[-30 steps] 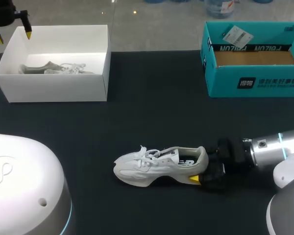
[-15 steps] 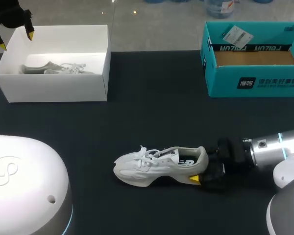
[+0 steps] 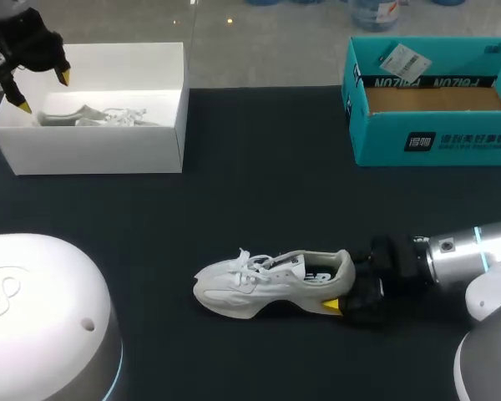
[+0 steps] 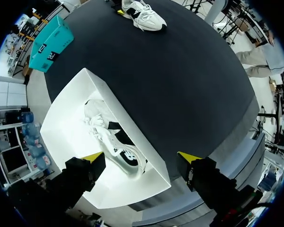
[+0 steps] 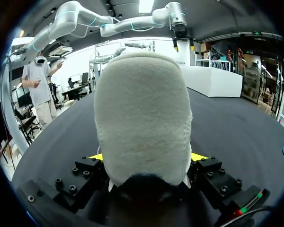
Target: Take the shoe out of the shoebox, open the shoe tongue, remove and reinsert the insole, then place the shoe into the shoebox
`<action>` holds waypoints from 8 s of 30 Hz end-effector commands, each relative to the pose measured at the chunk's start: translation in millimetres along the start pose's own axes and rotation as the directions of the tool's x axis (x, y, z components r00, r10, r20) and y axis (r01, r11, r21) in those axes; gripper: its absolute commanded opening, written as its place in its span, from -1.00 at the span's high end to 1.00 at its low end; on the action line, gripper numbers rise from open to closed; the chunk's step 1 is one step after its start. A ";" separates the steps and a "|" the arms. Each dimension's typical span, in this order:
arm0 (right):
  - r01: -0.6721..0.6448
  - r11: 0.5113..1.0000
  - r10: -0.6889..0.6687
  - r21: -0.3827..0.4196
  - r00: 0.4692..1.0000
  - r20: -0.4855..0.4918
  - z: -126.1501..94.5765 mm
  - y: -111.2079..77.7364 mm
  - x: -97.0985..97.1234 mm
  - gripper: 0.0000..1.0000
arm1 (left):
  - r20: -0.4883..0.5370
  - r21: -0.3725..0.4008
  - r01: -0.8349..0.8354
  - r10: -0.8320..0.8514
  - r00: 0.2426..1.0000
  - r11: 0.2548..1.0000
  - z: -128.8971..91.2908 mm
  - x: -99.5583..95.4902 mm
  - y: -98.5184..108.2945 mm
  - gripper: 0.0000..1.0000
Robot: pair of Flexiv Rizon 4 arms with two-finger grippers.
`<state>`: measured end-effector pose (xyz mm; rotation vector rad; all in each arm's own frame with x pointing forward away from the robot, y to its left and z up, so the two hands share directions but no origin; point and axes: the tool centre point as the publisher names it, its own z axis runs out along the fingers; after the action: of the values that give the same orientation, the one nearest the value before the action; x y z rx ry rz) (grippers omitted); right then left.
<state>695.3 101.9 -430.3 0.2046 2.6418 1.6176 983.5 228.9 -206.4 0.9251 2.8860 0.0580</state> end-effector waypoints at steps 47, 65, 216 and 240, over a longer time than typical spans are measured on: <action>0.000 1.000 0.000 0.006 1.000 0.001 2.1 -0.1 0.1 1.00 | -0.092 -0.165 0.971 -0.983 0.160 0.174 10.0 43.2 -150.1 -1.00; 0.000 1.000 0.000 0.006 1.000 0.001 2.1 -0.1 0.1 1.00 | 0.086 -0.153 0.904 -0.917 -0.389 -0.398 16.6 36.4 -248.2 -1.00; 0.000 1.000 0.000 0.006 1.000 0.001 2.1 -0.1 0.1 1.00 | -0.122 -0.361 0.829 -0.859 -0.497 -0.428 88.8 81.1 -424.1 1.00; 0.000 1.000 0.000 0.006 1.000 0.001 2.1 -0.1 0.1 1.00 | -0.074 -0.288 0.894 -0.923 -0.378 -0.343 94.6 83.4 -435.8 -1.00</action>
<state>695.7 103.8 -430.5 0.2048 2.6423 1.6166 682.6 -81.2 -350.8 -2.0543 2.5707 0.2116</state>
